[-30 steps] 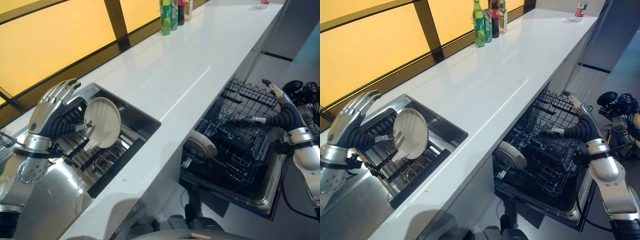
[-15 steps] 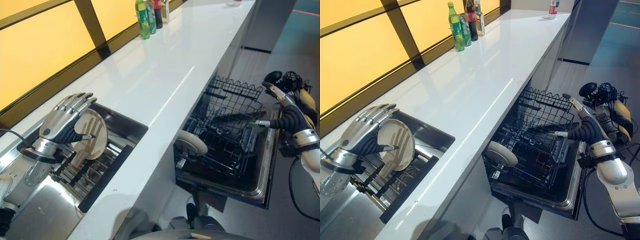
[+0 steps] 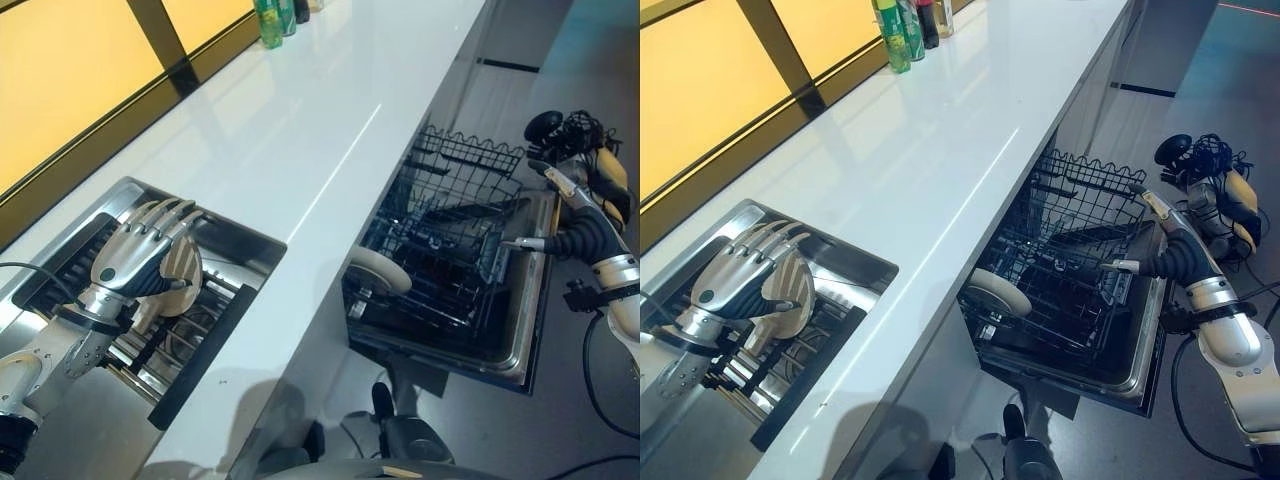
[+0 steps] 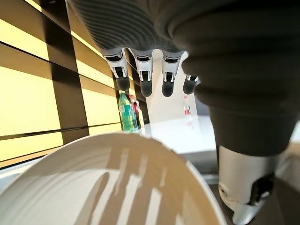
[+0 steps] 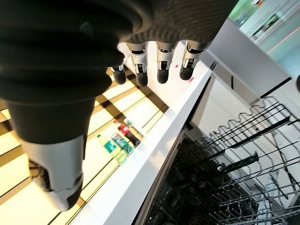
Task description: Pick up plates and place into dishwasher.
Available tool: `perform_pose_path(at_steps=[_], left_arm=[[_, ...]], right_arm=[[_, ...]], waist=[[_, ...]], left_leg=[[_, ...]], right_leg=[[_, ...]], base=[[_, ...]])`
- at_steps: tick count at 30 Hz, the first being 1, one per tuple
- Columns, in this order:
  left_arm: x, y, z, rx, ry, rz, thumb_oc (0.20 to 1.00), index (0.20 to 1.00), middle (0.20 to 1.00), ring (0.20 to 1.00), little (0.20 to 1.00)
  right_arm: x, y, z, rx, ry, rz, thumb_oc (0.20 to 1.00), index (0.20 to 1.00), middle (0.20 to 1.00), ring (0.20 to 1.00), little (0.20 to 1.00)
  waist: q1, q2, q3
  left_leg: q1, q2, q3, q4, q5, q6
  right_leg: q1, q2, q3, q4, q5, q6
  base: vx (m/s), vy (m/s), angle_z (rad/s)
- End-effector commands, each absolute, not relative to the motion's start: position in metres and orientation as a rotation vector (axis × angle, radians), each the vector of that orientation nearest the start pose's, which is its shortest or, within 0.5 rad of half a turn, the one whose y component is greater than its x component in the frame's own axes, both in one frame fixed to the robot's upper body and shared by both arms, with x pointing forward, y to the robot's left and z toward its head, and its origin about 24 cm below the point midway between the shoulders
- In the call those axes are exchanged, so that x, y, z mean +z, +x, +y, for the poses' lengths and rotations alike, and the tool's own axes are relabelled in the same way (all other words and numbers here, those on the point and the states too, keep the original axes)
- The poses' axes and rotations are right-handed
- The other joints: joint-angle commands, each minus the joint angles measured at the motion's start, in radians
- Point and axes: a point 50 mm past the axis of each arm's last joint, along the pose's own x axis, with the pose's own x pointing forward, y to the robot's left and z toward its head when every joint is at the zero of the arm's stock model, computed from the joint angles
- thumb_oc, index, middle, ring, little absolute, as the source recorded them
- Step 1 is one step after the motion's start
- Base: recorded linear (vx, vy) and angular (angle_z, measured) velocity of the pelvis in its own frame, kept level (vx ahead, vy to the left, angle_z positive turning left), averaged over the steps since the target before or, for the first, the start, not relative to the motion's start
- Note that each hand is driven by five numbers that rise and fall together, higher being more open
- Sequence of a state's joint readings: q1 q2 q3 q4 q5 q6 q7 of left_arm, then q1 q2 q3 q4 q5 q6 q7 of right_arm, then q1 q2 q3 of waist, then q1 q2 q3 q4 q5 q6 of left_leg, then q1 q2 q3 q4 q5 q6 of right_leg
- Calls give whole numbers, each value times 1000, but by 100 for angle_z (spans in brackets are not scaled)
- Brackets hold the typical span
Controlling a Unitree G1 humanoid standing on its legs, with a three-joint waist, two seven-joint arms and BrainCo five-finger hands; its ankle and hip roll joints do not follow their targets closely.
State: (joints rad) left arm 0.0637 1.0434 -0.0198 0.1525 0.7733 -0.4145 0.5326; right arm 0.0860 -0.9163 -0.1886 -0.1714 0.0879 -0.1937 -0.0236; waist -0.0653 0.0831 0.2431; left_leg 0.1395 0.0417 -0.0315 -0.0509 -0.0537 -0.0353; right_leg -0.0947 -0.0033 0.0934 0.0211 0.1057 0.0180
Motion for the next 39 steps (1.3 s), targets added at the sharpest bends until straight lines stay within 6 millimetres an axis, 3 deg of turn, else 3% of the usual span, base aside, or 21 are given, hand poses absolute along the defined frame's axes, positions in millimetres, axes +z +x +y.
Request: perform_pose_path(at_steps=[1,8,15,26,37,38,39], left_arm=[[146,234,323,34,1806,-531,1000,1000,1000,1000,1000],[141,236,325,36,1886,-533,1000,1000,1000,1000,1000],[153,241,335,86,2009,-548,1000,1000,1000,1000,1000],[177,255,334,363,2057,-766,1000,1000,1000,1000,1000],[180,265,334,301,2119,-757,1000,1000,1000,1000,1000],[180,265,334,289,2119,-753,925,925,925,925,925],[179,264,334,275,2121,-751,573,573,573,573,573]], right_arm=[[195,232,-284,24,-864,-435,1000,1000,1000,1000,1000],[193,234,-284,21,-880,-421,1000,1000,1000,1000,1000],[200,239,-281,10,-883,-458,1000,1000,1000,1000,1000],[198,245,-275,-4,-869,-481,1000,1000,1000,1000,1000],[197,247,-272,-17,-873,-488,1000,1000,1000,1000,1000],[196,247,-272,-16,-873,-487,1000,1000,1000,1000,1000],[195,246,-273,-16,-873,-485,1000,1000,1000,1000,1000]], waist=[[-7,-52,-54],[-3,-55,-37],[-2,-58,10],[-4,-83,47],[-15,-90,69],[-15,-90,70],[-16,-90,71]], left_leg=[[-115,-75,-8,111,-22,25],[-145,-80,-10,141,-25,26],[-202,-88,-3,187,-30,30],[-251,-99,18,226,-37,43],[-279,-107,41,258,-55,58],[-277,-107,42,258,-55,59],[-277,-108,43,260,-57,60]], right_leg=[[52,-112,-1,113,-146,145],[31,-116,-1,126,-144,146],[-20,-125,6,148,-135,149],[-71,-135,19,168,-114,156],[-103,-139,38,176,-97,166],[-102,-140,38,176,-95,167],[-101,-140,39,177,-95,168]], base=[[52,18,2],[30,29,-1],[-52,35,-4],[-5,10,0],[2,4,-2],[41,17,-9],[46,16,-7]])
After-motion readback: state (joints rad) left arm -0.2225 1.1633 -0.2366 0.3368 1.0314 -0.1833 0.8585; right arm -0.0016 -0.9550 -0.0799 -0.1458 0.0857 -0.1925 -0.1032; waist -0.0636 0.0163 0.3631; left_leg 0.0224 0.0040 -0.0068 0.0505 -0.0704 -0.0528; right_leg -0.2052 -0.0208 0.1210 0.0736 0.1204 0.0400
